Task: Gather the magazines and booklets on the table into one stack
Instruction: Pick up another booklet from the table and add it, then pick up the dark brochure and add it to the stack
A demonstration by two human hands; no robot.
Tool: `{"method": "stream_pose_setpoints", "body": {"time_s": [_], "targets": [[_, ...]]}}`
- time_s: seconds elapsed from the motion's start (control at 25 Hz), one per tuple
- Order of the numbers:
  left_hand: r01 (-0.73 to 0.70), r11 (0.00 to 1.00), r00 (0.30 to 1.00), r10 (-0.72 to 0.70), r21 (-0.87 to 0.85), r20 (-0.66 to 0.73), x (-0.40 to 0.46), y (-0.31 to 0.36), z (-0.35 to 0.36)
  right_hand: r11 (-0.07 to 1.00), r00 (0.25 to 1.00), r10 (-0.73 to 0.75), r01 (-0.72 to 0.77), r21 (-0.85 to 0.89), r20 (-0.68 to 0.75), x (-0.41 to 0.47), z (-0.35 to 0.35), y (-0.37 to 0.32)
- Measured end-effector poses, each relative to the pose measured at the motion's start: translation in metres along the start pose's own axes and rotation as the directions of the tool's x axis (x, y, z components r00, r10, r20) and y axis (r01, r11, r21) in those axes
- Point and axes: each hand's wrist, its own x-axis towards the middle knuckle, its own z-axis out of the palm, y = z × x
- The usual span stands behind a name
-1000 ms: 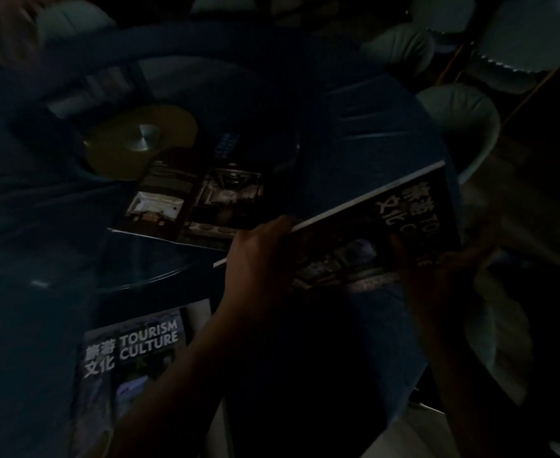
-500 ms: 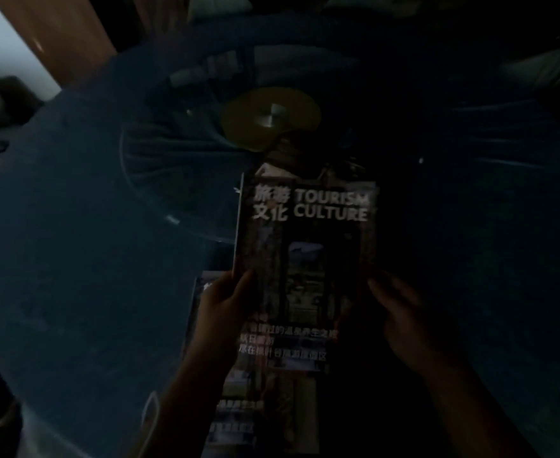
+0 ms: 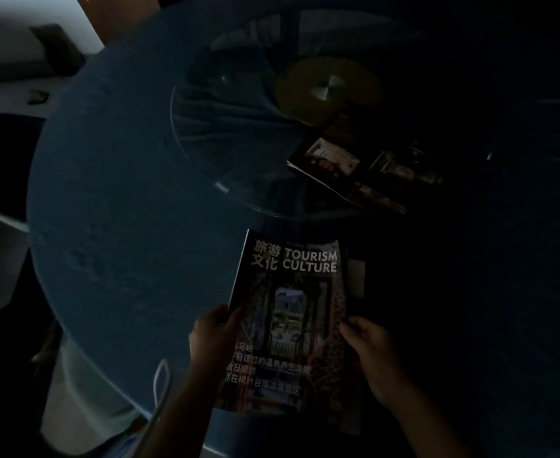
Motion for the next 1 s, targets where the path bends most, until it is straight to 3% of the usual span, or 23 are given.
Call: {"method": "stream_pose_setpoints", "body": {"time_s": [0.12,0.24,0.32,0.4,0.52,0.64,0.84,0.92,1.0], "targets": [[-0.069,0.995,0.997,0.073,0.077,-0.041,-0.005,-0.006,0.003,0.993,0.999,-0.025,0.020,-0.117,-0.034,-0.001,0.002,0.011],[-0.172,0.968,0.981,0.186,0.184,-0.061,-0.008,-0.009,0.006,0.916,0.986,-0.161,0.132,-0.378,-0.045,-0.002,0.000,0.014],[-0.190,0.909,0.972,0.227,0.371,-0.058,-0.009,-0.007,0.011,0.865,0.973,-0.221,0.166,-0.474,-0.062,-0.002,-0.005,0.011],[-0.283,0.822,0.939,0.342,0.493,-0.031,-0.004,0.004,0.014,0.877,0.979,-0.194,0.142,-0.460,-0.067,0.002,-0.014,0.005],[-0.414,0.852,0.901,0.435,0.321,0.009,0.016,0.055,0.037,0.949,0.987,-0.095,0.050,-0.311,-0.130,0.032,-0.045,-0.019],[-0.482,0.852,0.869,0.494,0.204,-0.012,0.044,0.120,0.081,0.993,0.963,-0.097,0.075,-0.095,-0.251,0.078,-0.085,-0.054],[-0.176,0.984,0.984,0.176,0.017,0.024,0.100,0.185,0.141,0.995,0.955,0.041,-0.013,0.097,-0.293,0.146,-0.122,-0.099],[-0.113,0.992,0.993,0.114,-0.062,0.019,0.116,0.199,0.162,0.990,0.958,0.085,-0.049,0.134,-0.275,0.167,-0.128,-0.106],[-0.029,0.964,0.999,0.038,-0.264,0.030,0.128,0.204,0.177,0.979,0.965,0.103,-0.055,0.197,-0.243,0.179,-0.127,-0.105]]}}
